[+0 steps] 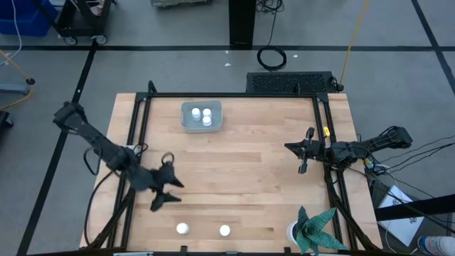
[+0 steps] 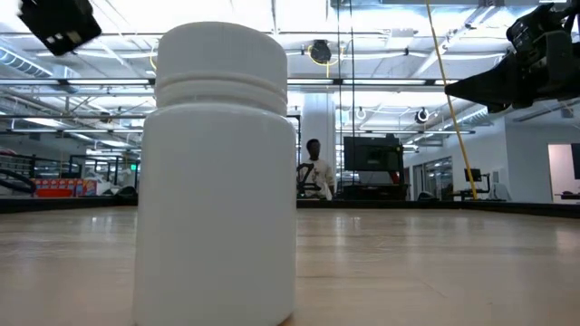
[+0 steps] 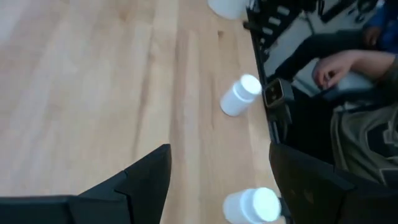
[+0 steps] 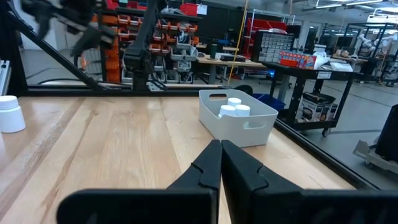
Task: Pick and place pill bottles into a basket
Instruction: Put the white medicine bottle into the gray bin
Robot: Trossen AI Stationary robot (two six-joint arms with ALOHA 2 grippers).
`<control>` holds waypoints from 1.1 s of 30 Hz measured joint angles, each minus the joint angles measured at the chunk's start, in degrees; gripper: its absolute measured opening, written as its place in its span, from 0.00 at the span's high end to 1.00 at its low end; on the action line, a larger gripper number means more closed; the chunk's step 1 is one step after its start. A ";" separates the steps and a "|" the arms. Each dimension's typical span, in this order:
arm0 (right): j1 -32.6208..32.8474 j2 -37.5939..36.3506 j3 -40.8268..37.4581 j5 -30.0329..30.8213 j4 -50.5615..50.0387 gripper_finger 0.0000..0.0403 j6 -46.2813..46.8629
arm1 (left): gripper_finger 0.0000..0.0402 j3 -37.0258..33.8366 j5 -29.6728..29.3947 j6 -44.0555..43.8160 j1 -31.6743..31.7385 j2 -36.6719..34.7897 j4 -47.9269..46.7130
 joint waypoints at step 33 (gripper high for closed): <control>0.00 0.00 0.00 0.00 0.02 0.99 -0.07 | 0.31 27.60 -7.17 -6.51 -20.75 34.46 -22.67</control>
